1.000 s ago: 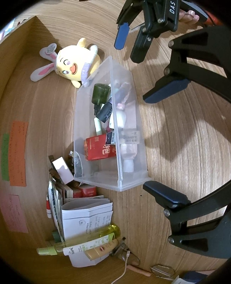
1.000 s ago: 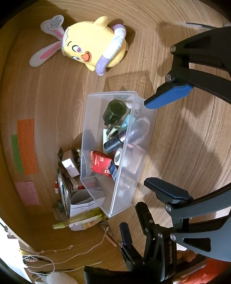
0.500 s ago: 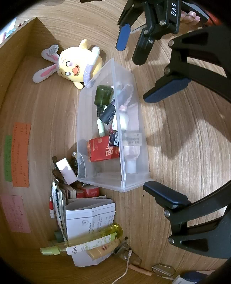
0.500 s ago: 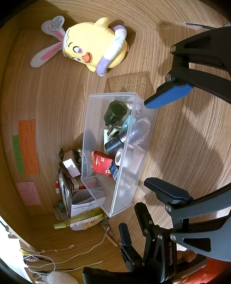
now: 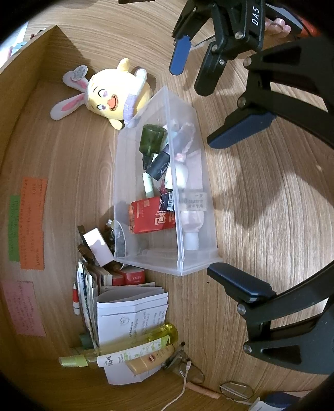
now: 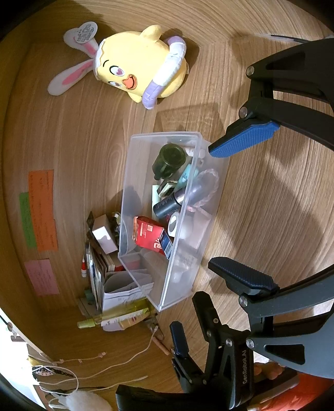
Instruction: Organize objects
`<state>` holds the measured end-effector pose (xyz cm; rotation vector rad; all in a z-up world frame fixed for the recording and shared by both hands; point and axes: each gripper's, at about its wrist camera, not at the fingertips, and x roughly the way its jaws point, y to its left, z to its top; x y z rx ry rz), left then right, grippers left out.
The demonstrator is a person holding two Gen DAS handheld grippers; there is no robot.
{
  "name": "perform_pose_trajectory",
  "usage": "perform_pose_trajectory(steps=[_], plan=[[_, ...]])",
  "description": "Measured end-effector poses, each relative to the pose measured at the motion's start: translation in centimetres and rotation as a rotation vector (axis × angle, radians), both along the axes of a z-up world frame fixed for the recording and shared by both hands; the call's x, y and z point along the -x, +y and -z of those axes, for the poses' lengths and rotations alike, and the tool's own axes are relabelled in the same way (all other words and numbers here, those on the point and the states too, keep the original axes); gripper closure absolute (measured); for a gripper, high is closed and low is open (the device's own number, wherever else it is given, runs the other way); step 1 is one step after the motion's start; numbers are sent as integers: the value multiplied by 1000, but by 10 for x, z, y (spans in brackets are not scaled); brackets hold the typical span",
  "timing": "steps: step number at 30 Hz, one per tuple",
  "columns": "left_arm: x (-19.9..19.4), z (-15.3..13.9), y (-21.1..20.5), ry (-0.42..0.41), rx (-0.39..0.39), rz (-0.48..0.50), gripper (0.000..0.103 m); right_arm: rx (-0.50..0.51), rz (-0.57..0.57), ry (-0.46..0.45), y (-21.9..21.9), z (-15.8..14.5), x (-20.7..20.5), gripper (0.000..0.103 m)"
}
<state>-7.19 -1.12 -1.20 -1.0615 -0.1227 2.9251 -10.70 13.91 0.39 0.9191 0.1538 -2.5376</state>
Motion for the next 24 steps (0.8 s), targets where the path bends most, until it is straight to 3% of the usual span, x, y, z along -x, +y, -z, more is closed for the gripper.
perform_pose_trajectory(steps=[24], plan=[[-3,0,-3,5,-9,-9,9,5,4,-4,2,0,-1,25]])
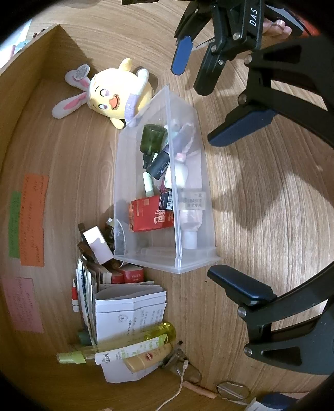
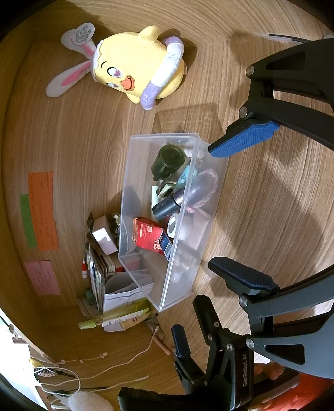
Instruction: Organize objects
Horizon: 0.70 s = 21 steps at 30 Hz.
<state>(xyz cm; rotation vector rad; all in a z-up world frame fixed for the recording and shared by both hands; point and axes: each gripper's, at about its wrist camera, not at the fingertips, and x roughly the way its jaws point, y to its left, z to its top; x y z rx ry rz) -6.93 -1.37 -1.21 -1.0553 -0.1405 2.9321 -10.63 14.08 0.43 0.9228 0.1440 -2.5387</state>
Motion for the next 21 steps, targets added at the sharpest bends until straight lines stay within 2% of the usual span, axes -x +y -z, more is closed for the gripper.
perform_pose_trajectory(steps=[9,21], plan=[[2,1,-3,-17,-37,-3,9,1,-1,-1,0,0,1,25],[6,5,4,-18,-14,15,9,5,-1,-23,1,6,7,25]])
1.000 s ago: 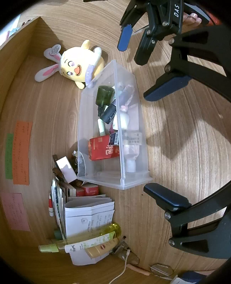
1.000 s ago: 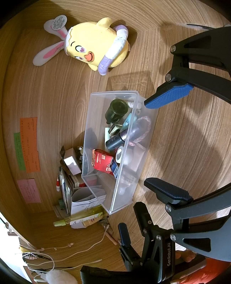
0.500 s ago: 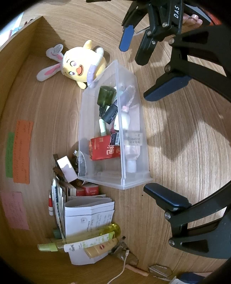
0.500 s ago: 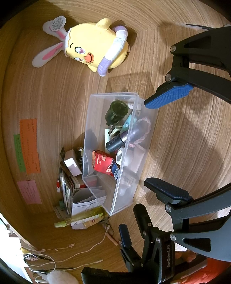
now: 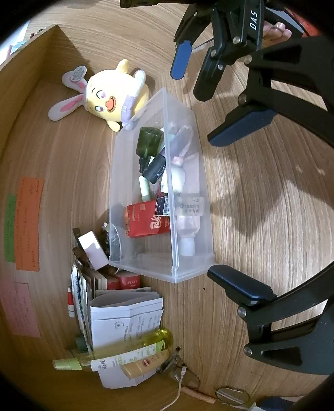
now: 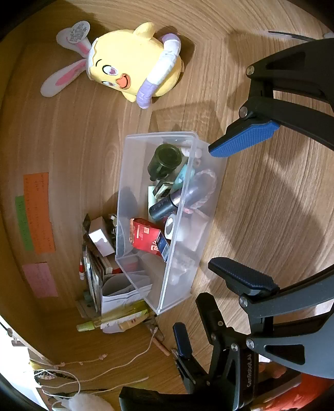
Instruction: Organize objects
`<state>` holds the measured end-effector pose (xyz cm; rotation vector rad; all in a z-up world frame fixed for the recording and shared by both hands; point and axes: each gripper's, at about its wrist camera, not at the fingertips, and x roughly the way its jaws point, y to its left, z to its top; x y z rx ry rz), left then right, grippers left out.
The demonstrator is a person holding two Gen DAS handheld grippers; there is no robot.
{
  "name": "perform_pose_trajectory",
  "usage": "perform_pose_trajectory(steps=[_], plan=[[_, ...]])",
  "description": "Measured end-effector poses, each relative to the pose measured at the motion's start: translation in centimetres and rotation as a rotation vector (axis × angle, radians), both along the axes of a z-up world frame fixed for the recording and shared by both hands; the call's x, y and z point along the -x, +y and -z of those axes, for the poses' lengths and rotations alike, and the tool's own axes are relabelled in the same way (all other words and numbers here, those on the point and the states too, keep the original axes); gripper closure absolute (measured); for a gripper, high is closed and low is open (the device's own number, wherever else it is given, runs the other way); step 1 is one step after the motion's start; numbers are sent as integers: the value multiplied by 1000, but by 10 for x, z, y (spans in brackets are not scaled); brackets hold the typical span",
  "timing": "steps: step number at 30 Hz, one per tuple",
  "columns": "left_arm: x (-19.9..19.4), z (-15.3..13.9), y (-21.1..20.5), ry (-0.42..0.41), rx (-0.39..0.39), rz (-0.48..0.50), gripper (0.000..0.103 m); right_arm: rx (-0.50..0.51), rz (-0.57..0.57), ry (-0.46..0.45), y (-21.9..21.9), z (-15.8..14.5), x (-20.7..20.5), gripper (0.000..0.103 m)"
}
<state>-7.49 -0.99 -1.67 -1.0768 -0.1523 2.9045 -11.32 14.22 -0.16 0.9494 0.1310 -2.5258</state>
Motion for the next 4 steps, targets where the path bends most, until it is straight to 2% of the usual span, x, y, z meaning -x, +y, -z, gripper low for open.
perform_pose_trajectory(steps=[4], plan=[[0,0,0,0,-3,2,9,0,1,-8,0,2,2,25]])
